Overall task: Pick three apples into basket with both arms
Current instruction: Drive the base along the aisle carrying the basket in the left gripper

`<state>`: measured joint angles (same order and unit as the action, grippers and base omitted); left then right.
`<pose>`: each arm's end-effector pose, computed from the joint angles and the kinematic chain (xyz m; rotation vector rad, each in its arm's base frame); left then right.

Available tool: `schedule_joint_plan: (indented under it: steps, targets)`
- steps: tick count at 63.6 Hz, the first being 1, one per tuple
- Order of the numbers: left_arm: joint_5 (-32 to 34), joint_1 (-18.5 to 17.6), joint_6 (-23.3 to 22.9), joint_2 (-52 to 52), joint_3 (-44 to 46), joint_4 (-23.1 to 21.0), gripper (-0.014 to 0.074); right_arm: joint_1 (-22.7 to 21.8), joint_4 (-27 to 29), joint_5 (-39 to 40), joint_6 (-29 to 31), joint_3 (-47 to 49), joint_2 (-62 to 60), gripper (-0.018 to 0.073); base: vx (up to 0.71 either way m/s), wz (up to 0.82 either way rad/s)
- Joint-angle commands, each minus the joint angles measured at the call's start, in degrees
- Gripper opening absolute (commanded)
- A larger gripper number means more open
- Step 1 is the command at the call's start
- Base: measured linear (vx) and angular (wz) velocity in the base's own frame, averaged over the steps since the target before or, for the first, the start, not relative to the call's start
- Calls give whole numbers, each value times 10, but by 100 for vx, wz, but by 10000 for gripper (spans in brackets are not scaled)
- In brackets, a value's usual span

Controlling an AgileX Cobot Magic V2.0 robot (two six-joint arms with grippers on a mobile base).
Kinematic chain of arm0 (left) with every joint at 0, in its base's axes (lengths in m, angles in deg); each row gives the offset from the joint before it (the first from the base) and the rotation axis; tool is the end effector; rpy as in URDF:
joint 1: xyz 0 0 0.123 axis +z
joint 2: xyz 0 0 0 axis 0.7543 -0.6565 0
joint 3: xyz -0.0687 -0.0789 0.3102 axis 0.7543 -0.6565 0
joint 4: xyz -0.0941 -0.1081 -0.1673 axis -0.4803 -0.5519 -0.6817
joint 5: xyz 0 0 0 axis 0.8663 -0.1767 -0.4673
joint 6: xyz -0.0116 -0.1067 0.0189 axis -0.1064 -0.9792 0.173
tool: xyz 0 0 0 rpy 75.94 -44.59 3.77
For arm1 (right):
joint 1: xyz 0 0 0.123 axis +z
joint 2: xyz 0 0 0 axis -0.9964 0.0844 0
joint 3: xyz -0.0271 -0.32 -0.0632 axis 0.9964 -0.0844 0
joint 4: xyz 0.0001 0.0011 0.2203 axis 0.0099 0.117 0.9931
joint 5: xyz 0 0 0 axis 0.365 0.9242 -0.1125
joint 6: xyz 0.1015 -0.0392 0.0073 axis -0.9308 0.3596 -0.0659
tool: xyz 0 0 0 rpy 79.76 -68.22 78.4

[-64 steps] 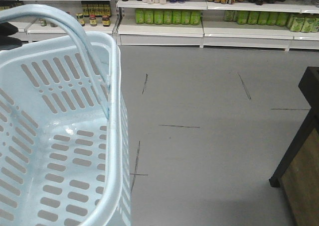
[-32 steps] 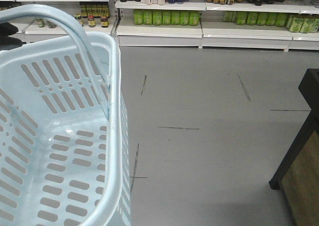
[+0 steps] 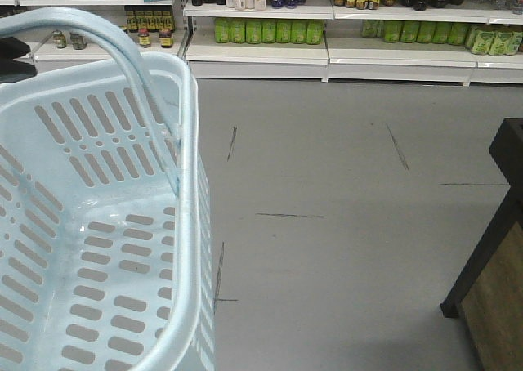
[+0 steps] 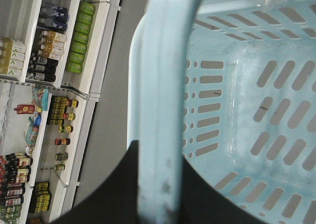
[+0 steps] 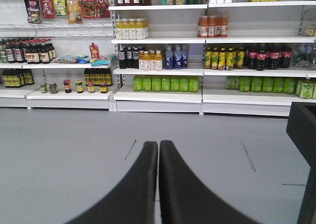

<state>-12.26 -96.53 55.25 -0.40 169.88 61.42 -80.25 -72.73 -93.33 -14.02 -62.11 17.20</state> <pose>0.1276 -0.0820 0.5062 1.4931 1.6832 0.3918 0.0002 0.0001 0.1949 -0.0733 1.5913 0.0635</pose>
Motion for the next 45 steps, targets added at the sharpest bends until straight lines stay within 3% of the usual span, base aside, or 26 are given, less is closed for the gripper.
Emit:
schedule_joint_plan:
  steps: [1, 45]
  targets:
    - [24, -3, -3, 11, 16, 16, -6, -3, -1, 44, 4, -6, 5, -8, 8, -2]
    - [24, -3, -3, 11, 16, 16, -6, -3, -1, 44, 4, -6, 5, -8, 9, -2]
